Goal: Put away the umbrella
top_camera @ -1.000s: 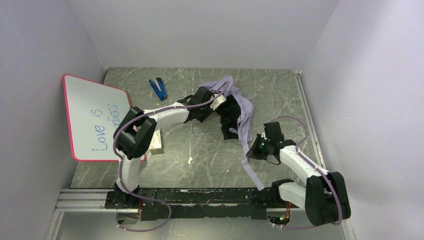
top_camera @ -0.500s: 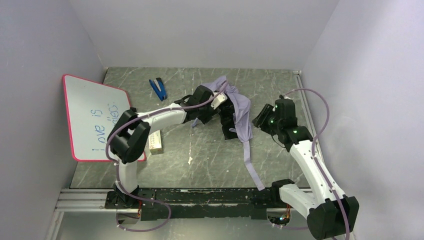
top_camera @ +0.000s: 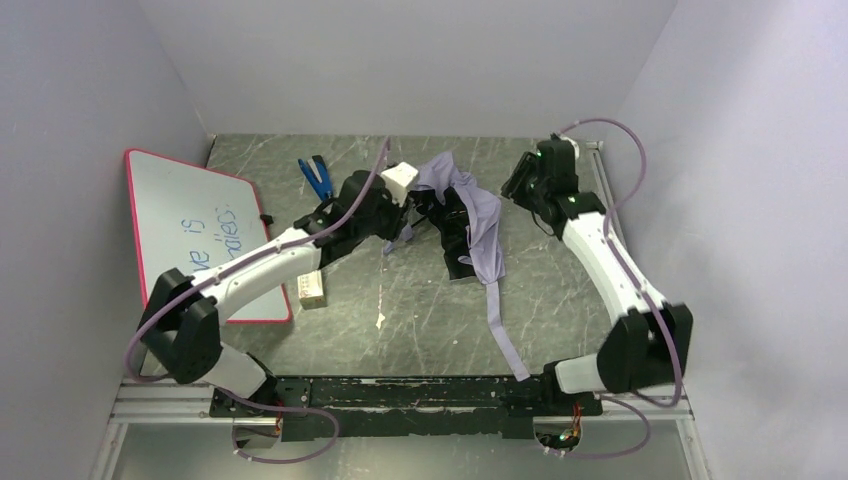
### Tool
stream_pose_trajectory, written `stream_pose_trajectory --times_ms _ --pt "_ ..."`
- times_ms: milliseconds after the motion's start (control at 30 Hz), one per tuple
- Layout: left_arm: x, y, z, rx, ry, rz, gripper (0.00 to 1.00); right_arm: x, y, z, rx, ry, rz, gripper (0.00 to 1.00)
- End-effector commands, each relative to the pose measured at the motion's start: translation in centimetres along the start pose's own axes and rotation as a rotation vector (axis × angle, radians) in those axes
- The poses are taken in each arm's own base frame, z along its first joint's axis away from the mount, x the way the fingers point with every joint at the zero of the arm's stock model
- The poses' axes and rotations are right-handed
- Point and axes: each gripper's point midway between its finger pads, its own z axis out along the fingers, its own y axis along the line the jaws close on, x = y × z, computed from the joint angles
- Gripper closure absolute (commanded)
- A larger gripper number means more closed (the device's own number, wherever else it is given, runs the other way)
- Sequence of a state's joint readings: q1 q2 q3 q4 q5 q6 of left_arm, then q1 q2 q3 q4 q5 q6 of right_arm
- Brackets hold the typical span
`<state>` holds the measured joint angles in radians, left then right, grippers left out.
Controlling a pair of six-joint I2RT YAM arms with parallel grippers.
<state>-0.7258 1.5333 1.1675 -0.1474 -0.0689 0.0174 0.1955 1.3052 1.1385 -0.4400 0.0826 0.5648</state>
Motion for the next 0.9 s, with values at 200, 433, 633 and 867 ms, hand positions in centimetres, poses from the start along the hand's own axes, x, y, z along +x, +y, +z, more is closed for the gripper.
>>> stream_pose_trajectory --times_ms 200,433,633,867 --pt "7.2 2.3 0.5 -0.122 0.127 -0.264 0.93 -3.6 0.3 12.0 0.064 0.052 -0.139 0.62" --pt "9.2 3.6 3.8 -0.158 0.219 -0.284 0.95 -0.6 -0.5 19.9 -0.009 0.196 -0.18 0.8" --pt "11.1 4.0 6.4 -0.156 0.283 -0.288 0.95 2.4 -0.4 24.5 -0.064 0.333 -0.193 0.86" --pt "12.2 3.6 8.9 -0.126 0.319 -0.278 0.95 5.8 0.6 25.1 -0.174 0.439 -0.178 0.86"
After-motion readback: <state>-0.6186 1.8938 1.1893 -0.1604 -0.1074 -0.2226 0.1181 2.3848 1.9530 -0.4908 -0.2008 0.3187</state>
